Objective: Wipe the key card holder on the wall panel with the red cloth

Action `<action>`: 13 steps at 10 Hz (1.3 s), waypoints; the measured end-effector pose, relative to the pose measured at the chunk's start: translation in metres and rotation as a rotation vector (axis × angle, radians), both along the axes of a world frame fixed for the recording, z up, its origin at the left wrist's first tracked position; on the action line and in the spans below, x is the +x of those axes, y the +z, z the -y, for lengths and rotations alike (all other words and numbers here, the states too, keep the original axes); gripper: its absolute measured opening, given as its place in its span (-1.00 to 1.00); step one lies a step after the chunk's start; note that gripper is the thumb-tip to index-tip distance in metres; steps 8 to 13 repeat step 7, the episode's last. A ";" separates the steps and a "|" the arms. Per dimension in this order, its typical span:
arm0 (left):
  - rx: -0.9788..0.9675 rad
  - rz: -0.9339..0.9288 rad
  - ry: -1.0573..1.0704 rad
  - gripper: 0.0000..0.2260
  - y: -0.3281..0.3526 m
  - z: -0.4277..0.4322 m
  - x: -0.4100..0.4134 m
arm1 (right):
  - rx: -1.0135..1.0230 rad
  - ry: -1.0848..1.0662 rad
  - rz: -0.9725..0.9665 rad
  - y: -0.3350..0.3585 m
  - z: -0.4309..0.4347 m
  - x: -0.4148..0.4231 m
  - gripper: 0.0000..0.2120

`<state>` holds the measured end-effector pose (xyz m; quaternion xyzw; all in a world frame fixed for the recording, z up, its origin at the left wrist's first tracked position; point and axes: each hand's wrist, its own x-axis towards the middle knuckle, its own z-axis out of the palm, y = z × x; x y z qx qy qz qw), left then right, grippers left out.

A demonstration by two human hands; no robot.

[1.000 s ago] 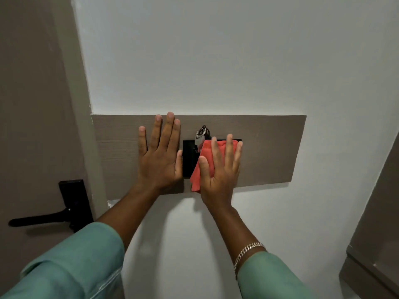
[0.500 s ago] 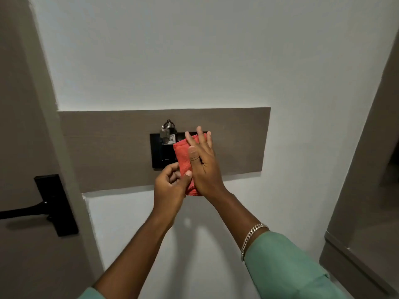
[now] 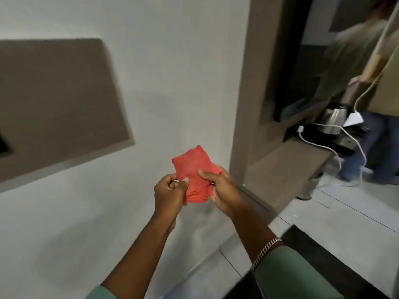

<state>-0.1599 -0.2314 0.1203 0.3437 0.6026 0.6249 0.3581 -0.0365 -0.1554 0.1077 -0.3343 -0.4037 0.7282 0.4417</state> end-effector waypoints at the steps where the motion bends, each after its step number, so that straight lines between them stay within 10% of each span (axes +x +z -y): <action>1: -0.181 0.089 -0.063 -0.94 -0.046 -0.071 0.067 | 0.024 -0.142 0.111 -0.049 -0.057 0.072 -0.59; 3: -0.357 0.133 -0.156 -0.95 -0.127 -0.167 0.164 | 0.046 -0.291 0.427 -0.126 -0.148 0.166 -0.83; 7: -0.402 0.400 -0.318 -0.37 -0.192 -0.218 0.169 | 0.391 -0.308 1.437 -0.173 -0.203 0.186 -0.35; 13: -0.402 0.400 -0.318 -0.37 -0.192 -0.218 0.169 | 0.391 -0.308 1.437 -0.173 -0.203 0.186 -0.35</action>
